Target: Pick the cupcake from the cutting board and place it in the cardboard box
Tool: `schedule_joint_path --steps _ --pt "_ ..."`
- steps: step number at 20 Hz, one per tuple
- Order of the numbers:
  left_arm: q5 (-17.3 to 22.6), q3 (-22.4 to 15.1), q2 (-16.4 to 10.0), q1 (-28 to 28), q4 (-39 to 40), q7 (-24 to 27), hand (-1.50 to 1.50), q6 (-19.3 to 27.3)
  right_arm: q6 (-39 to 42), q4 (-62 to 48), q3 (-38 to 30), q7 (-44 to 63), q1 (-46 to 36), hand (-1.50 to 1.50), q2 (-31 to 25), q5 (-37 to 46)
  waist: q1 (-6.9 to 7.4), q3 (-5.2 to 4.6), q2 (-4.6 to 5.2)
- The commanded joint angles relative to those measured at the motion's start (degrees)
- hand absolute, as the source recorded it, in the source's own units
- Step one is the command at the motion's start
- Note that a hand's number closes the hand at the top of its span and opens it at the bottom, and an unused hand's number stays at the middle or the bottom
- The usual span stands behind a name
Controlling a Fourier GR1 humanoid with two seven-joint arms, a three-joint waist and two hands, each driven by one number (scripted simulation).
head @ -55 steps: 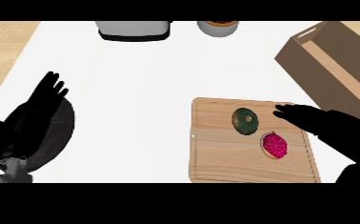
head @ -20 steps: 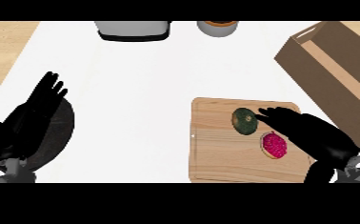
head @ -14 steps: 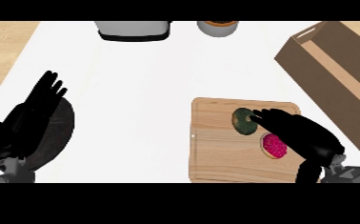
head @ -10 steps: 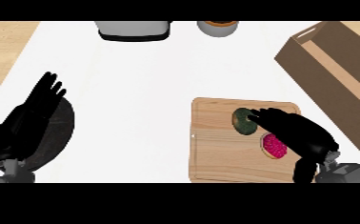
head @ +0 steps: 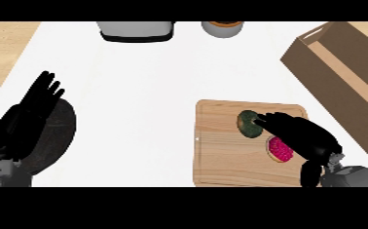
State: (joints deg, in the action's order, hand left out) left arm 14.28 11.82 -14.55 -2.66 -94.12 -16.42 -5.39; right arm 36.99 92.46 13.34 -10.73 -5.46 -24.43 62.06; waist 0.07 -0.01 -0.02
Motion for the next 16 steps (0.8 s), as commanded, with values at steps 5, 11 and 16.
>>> schedule_joint_path --steps 5,11,16 --pt "0.9 2.15 -0.07 0.16 0.78 0.66 0.0 -2.54 -4.56 -6.39 -1.2 -2.9 0.02 -1.5 1.96 3.27 0.03 0.01 0.01" --pt "-1.74 0.81 1.38 -1.37 1.96 1.19 0.0 -1.14 -9.41 -8.06 -0.77 -7.49 -2.71 1.5 4.35 3.68 0.01 0.01 0.03" --pt "-2.15 0.67 2.3 -1.08 -0.25 -1.11 0.0 -0.23 -7.39 -5.09 -2.55 -10.56 -1.04 1.5 1.41 4.63 -0.1 0.0 -0.02"
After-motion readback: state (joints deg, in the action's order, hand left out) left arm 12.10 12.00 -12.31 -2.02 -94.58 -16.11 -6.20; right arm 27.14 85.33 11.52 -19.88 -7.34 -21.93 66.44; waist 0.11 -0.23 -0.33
